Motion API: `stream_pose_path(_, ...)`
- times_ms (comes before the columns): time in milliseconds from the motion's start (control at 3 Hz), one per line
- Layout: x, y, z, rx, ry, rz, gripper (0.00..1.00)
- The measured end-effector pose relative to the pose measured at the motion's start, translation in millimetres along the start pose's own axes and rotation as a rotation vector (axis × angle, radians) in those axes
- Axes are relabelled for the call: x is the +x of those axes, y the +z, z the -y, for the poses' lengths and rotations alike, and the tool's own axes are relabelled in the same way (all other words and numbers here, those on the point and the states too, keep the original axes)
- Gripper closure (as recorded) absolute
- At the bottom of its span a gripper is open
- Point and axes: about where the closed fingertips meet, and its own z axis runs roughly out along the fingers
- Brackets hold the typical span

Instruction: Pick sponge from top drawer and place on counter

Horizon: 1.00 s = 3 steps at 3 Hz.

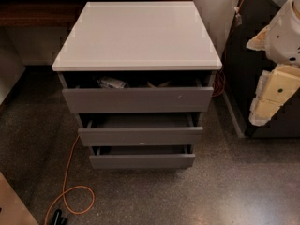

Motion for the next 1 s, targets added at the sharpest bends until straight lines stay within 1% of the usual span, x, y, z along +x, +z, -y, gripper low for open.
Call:
stream_pose_path(333,-0.3,2.6,1.1,-0.001,0.0,0.004,0.0)
stream_pose_path(667,-1.5,16.4,6.3,-0.006,0.0,0.025,0.0)
stream_pose_path(1000,8.3,42.0,13.0,-0.078,0.081,0.098,0.0)
